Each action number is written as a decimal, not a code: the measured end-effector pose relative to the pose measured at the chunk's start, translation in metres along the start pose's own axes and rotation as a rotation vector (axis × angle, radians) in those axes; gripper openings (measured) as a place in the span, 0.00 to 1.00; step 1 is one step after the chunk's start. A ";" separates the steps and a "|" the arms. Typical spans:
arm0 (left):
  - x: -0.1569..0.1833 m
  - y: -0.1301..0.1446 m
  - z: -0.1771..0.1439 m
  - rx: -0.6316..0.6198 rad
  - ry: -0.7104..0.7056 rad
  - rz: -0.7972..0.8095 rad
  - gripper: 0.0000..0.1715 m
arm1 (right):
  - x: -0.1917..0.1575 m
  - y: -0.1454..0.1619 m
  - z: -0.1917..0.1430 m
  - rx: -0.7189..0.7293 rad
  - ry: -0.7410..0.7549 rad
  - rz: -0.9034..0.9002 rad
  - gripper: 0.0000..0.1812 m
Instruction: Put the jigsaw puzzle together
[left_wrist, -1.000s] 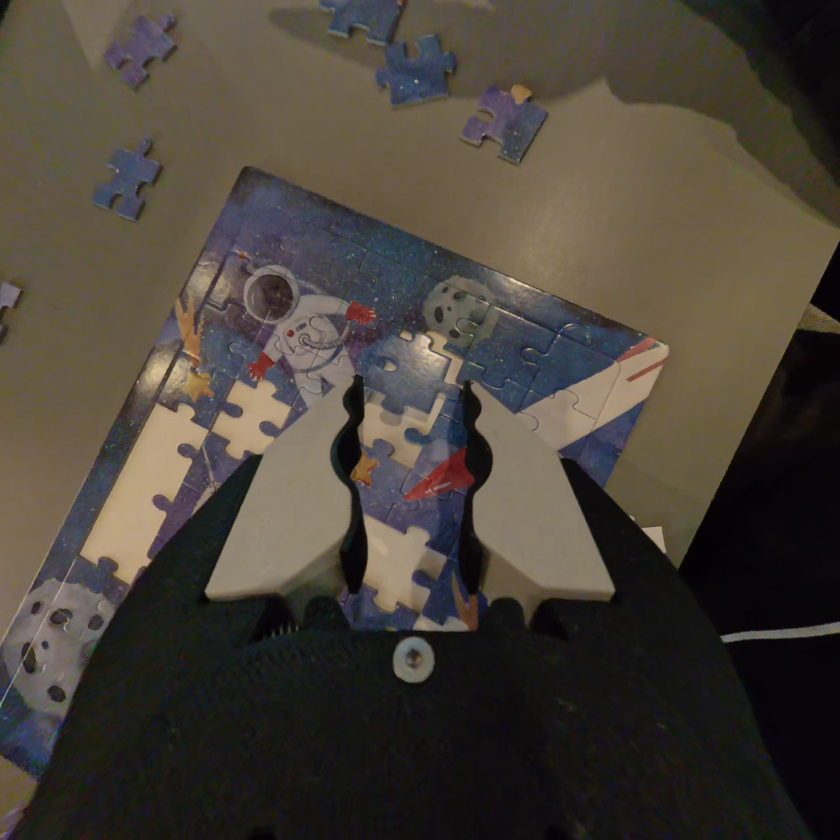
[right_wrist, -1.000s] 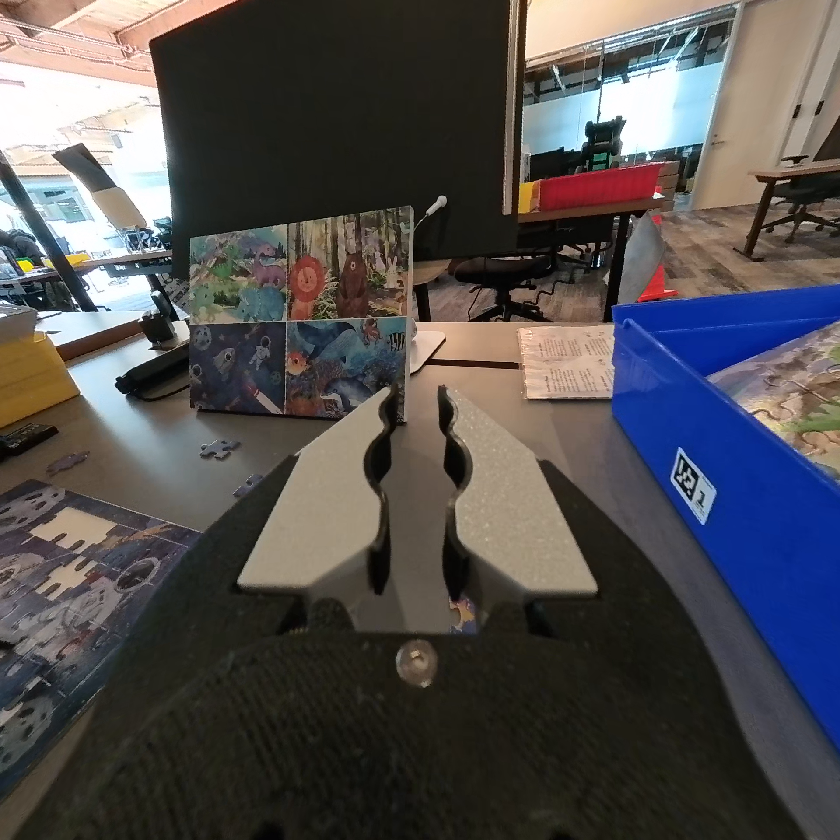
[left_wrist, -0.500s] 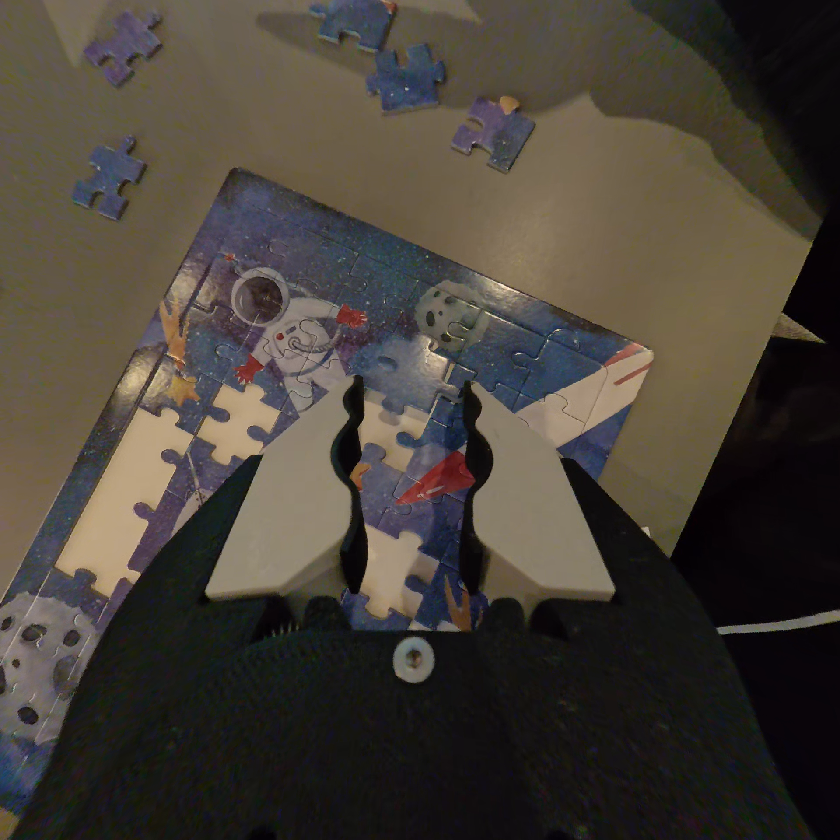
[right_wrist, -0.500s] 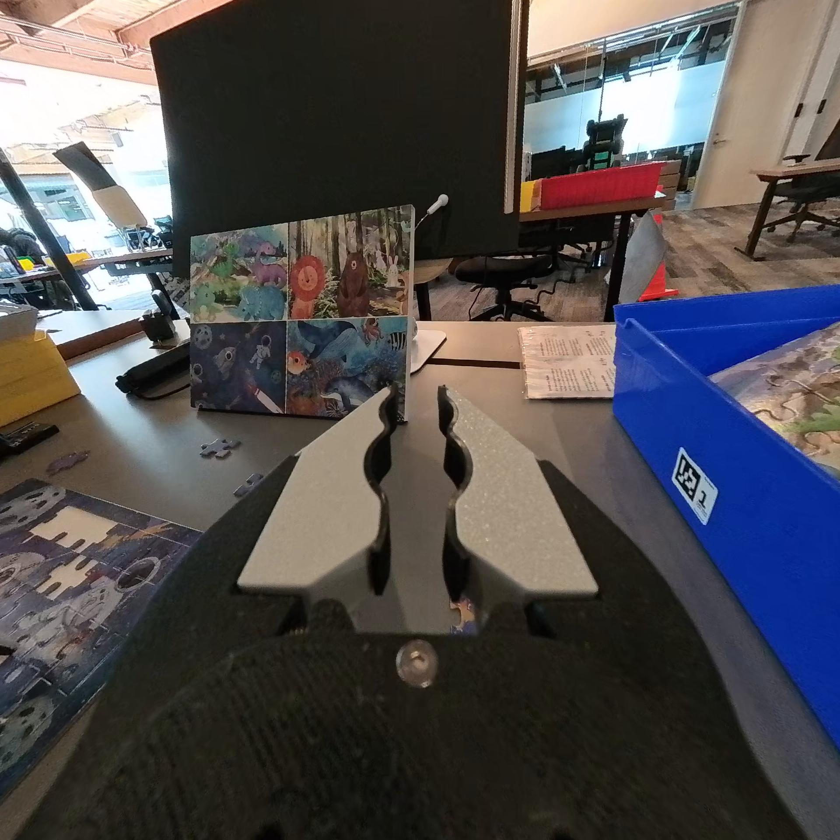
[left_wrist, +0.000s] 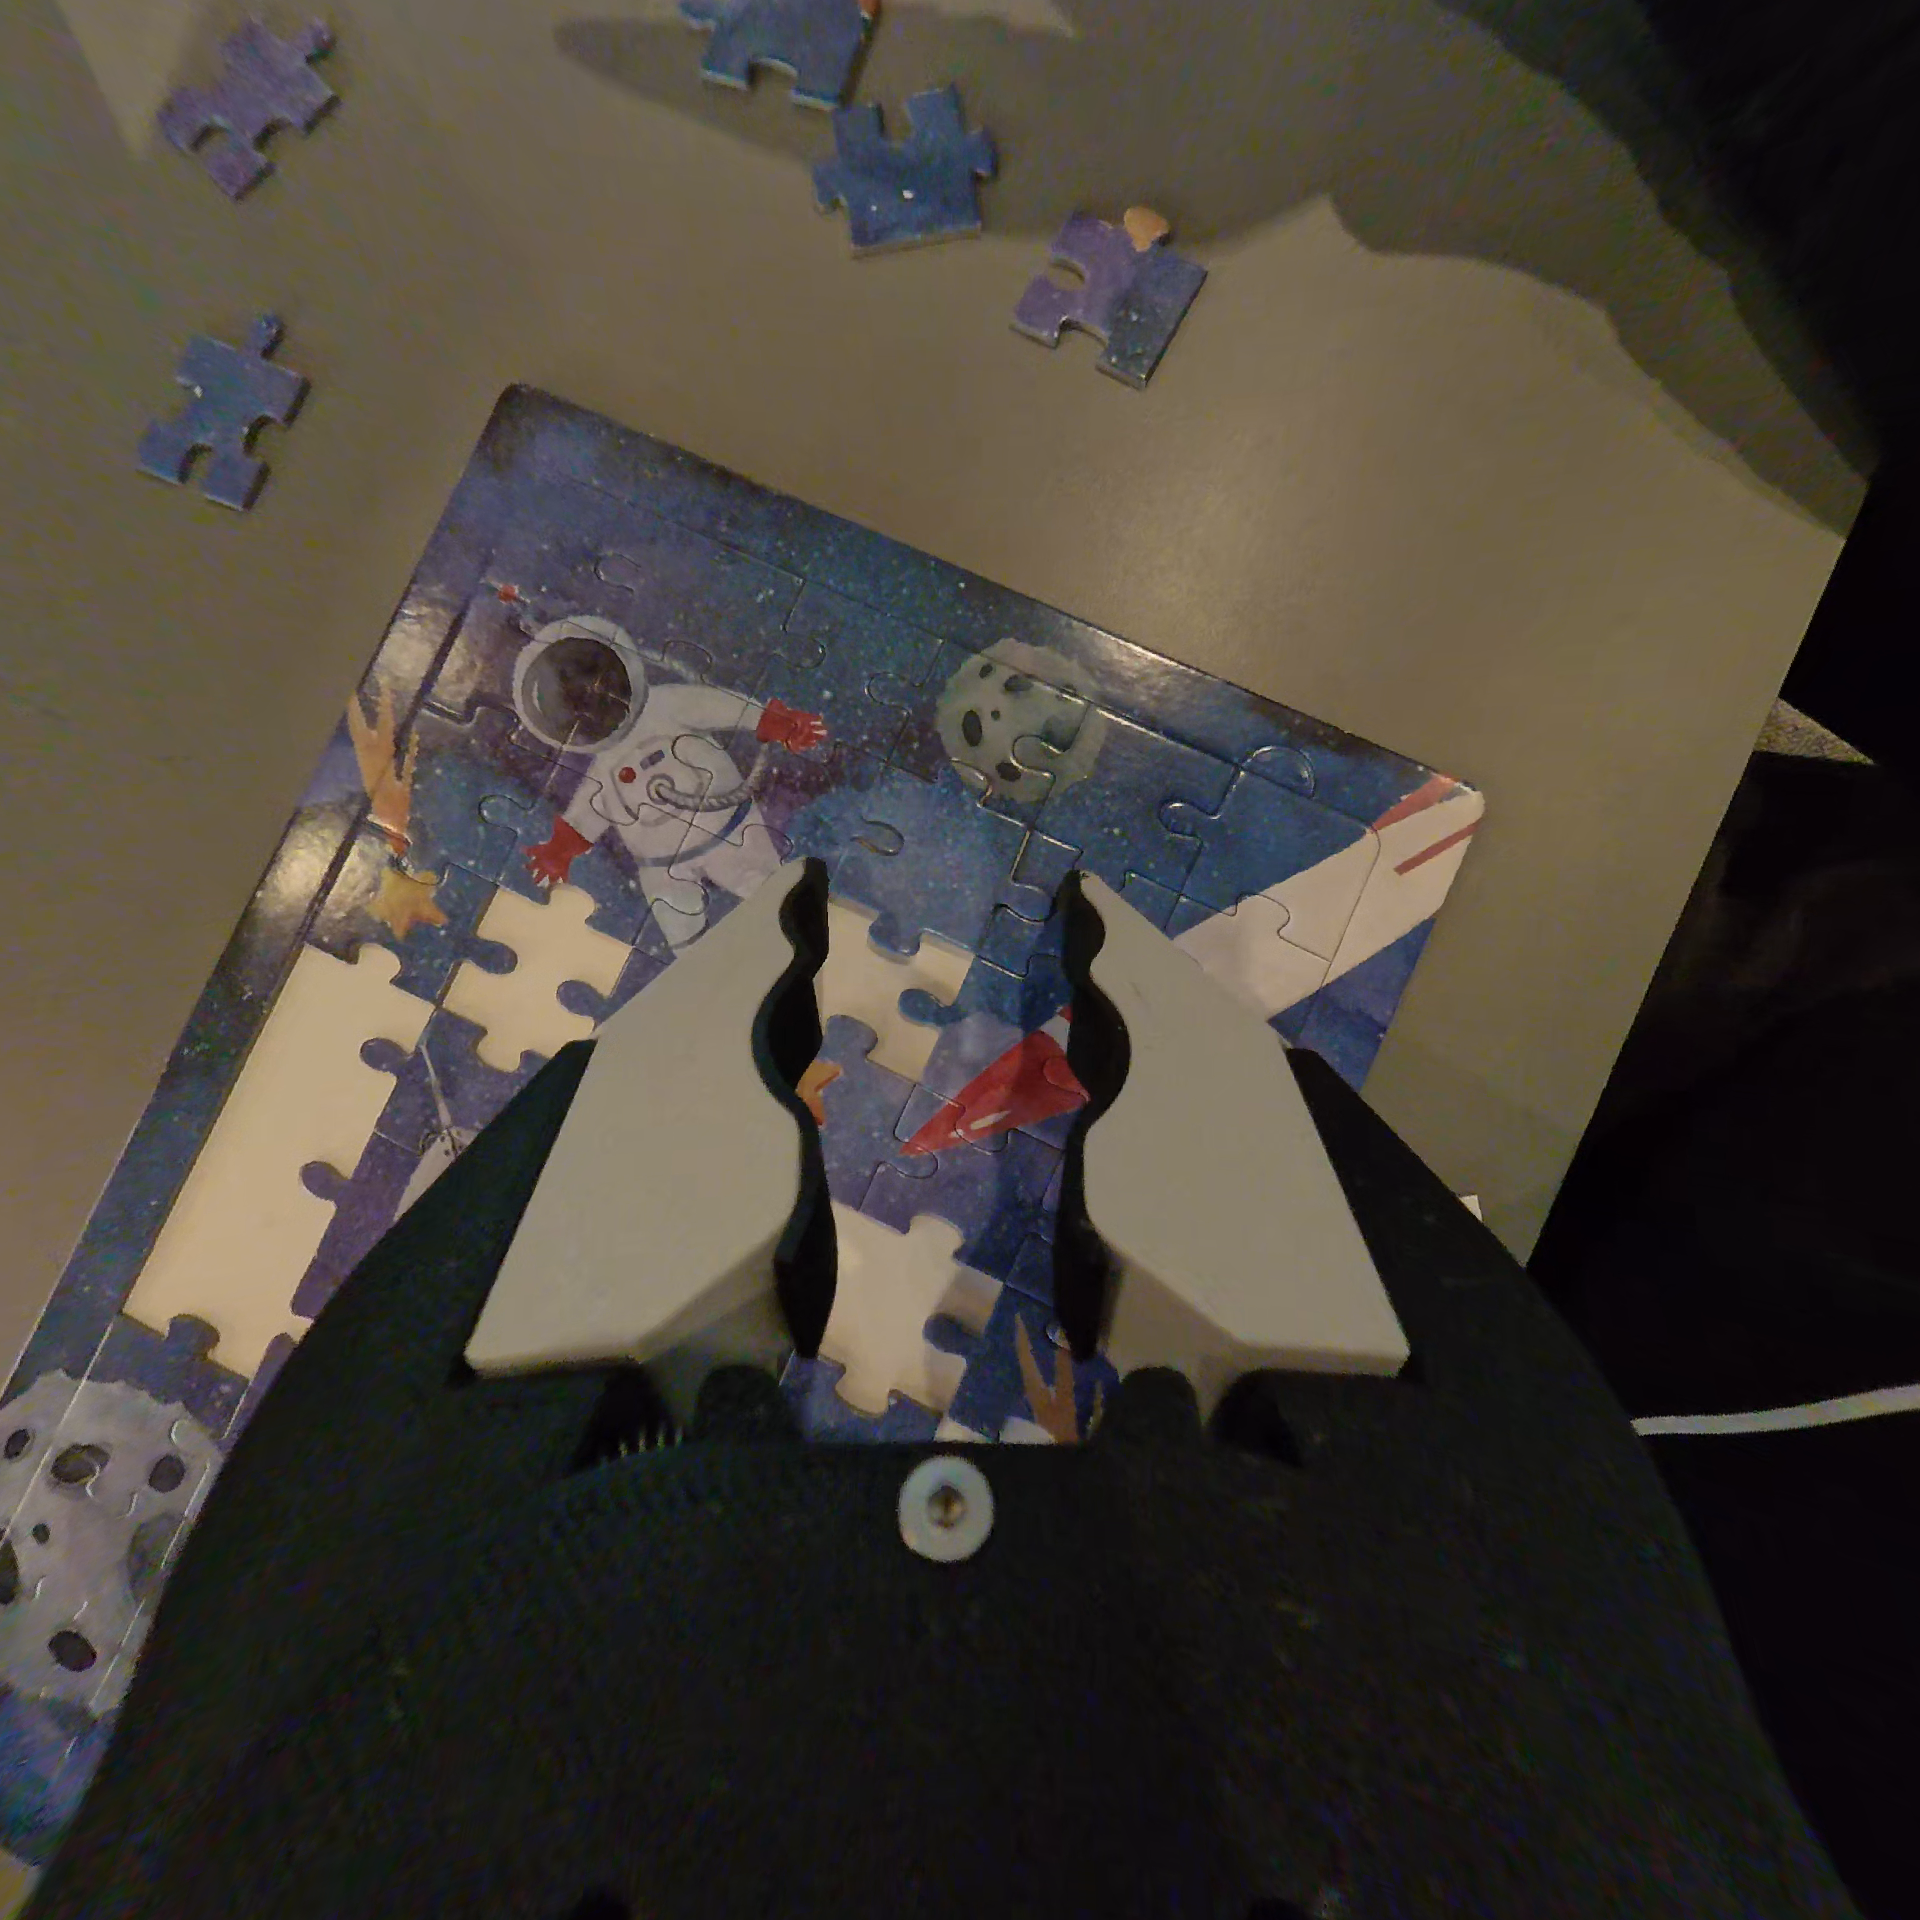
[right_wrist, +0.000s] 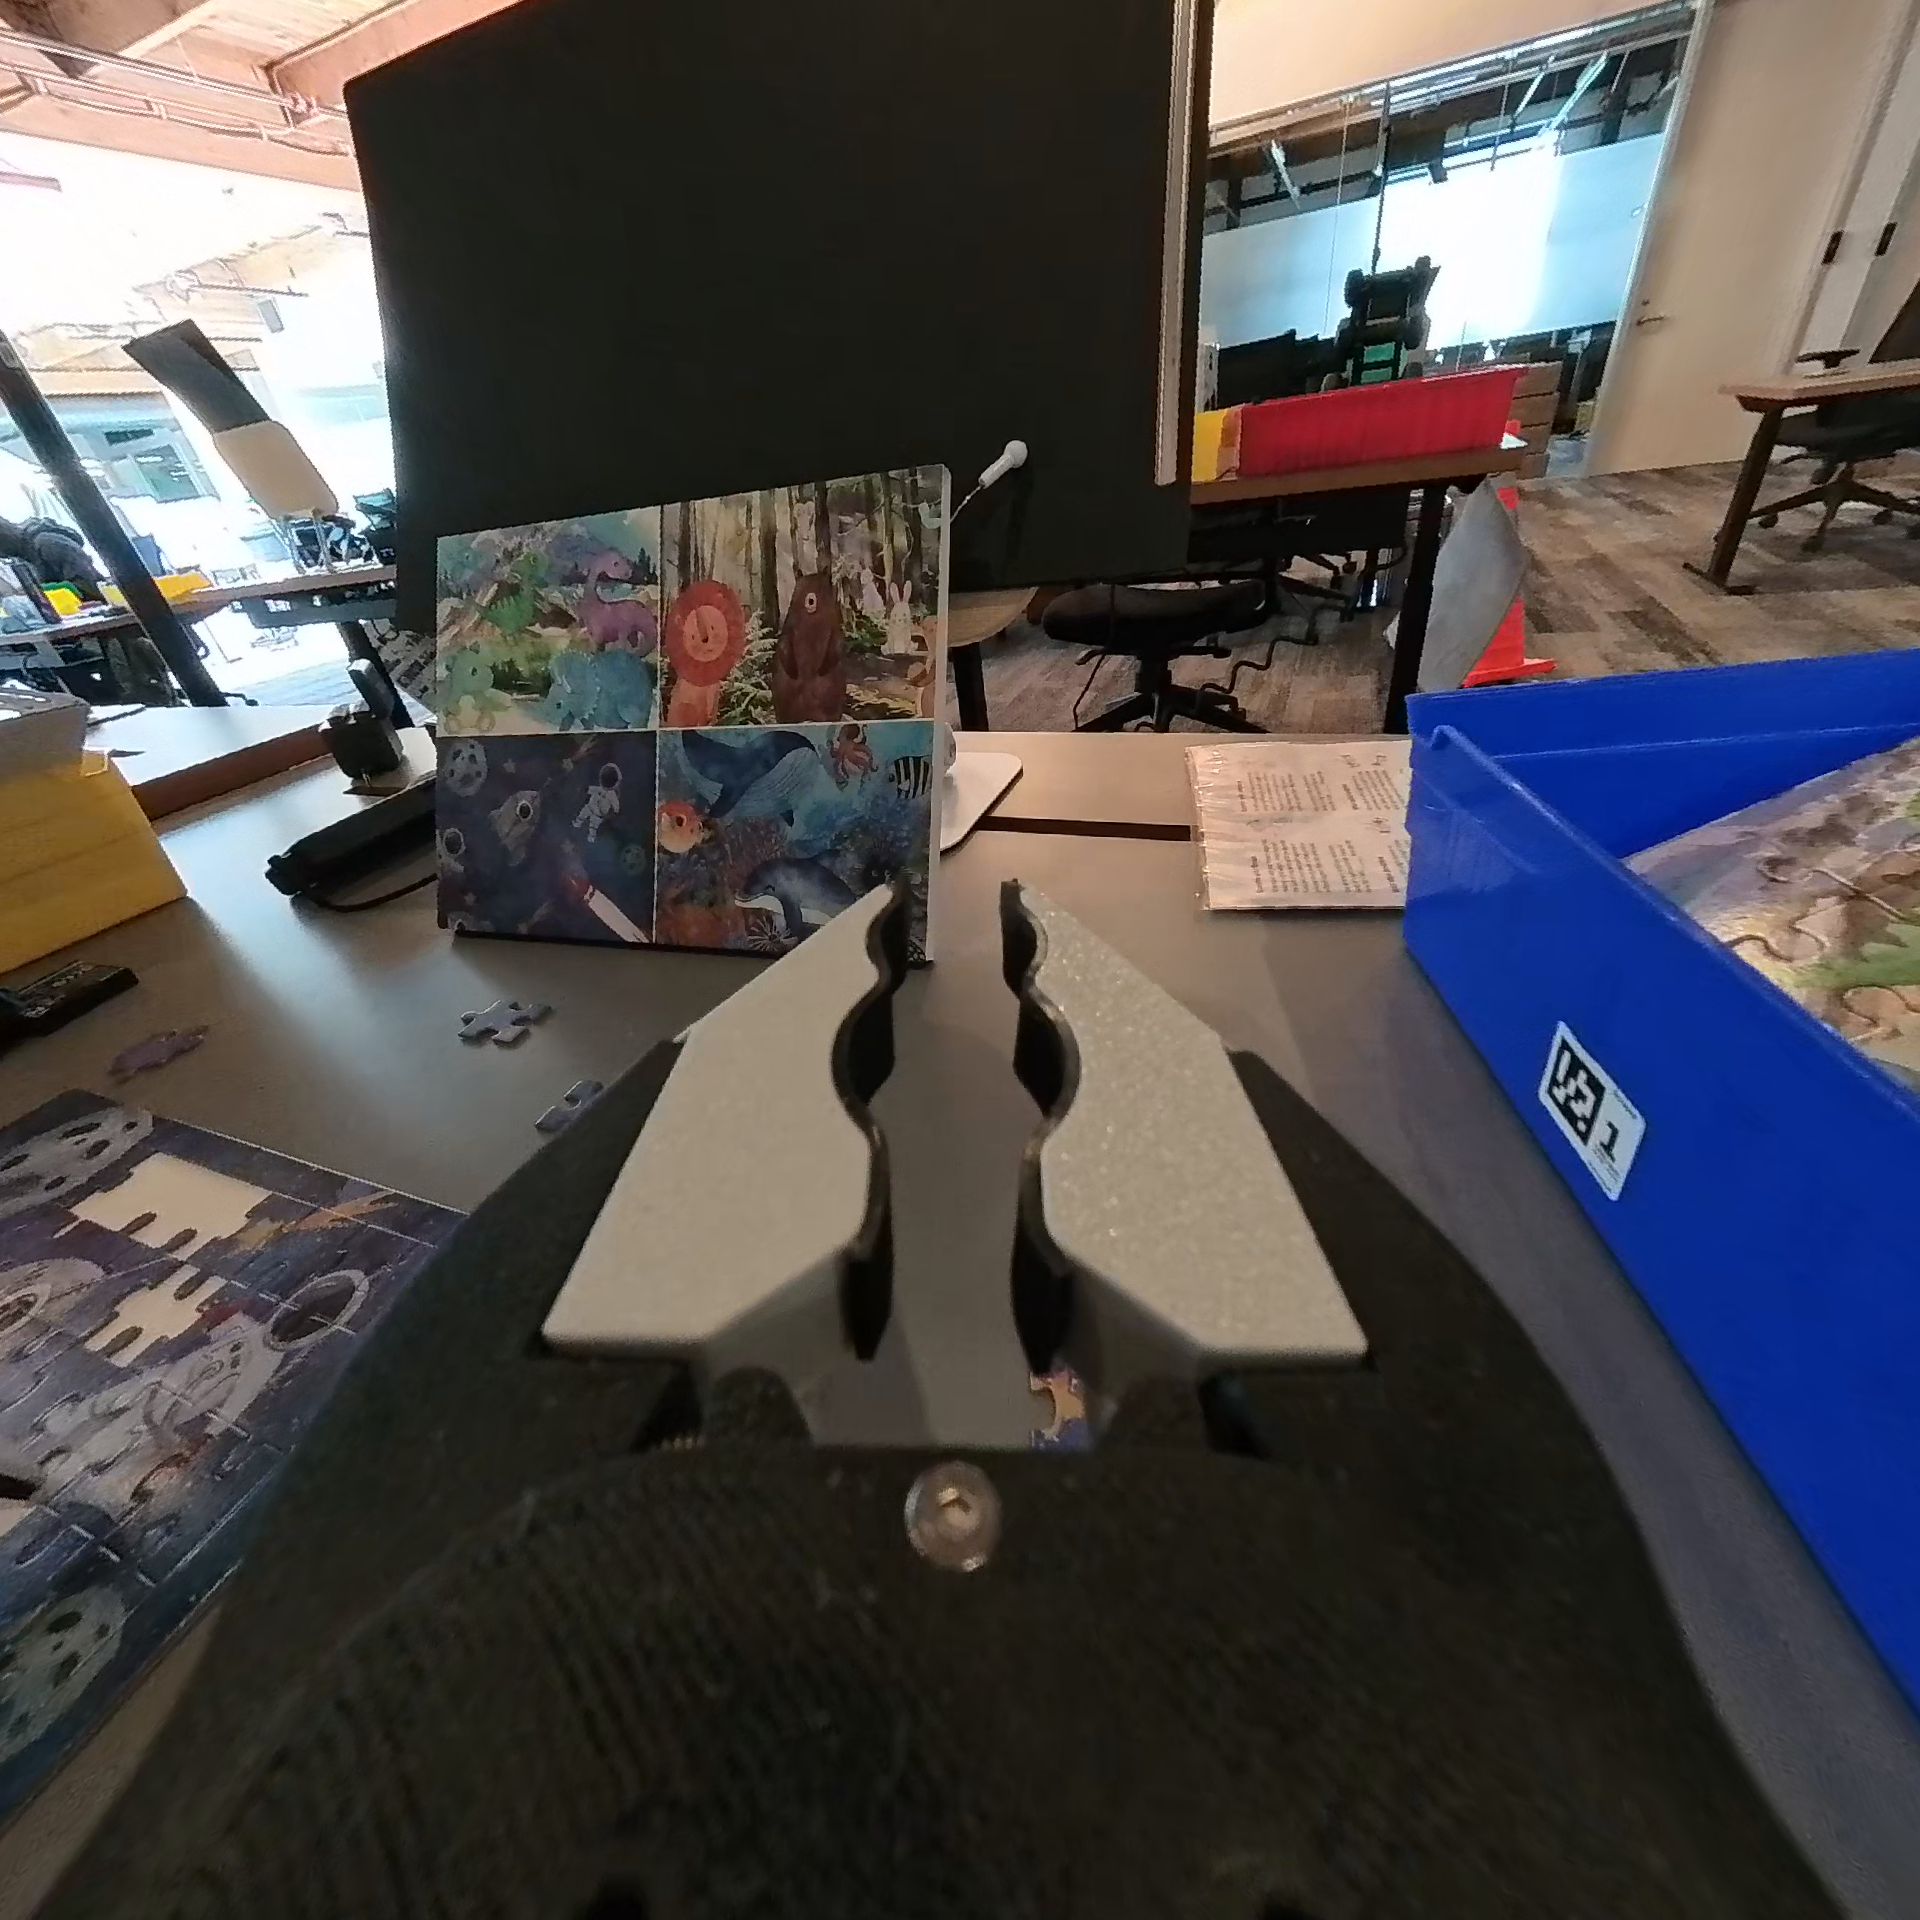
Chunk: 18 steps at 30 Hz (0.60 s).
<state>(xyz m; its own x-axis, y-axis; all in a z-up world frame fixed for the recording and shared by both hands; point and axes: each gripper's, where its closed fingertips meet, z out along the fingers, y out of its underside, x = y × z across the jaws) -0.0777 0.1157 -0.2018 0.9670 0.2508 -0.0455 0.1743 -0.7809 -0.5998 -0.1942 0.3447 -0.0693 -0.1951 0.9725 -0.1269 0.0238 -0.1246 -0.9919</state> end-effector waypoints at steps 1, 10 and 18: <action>0.000 0.000 0.000 0.000 0.000 -0.001 0.25 | 0.000 0.000 0.000 0.000 0.000 0.000 0.09; -0.017 -0.007 -0.002 0.029 -0.067 -0.052 0.15 | -0.001 0.001 0.000 -0.005 -0.002 -0.002 0.09; -0.019 0.001 -0.005 0.013 -0.064 -0.081 0.06 | 0.000 0.001 0.001 -0.009 -0.001 0.000 0.09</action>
<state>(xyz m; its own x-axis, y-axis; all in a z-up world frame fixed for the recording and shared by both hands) -0.0951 0.1071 -0.1979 0.9359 0.3489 -0.0476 0.2482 -0.7496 -0.6136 -0.1947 0.3444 -0.0707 -0.1960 0.9724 -0.1267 0.0329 -0.1226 -0.9919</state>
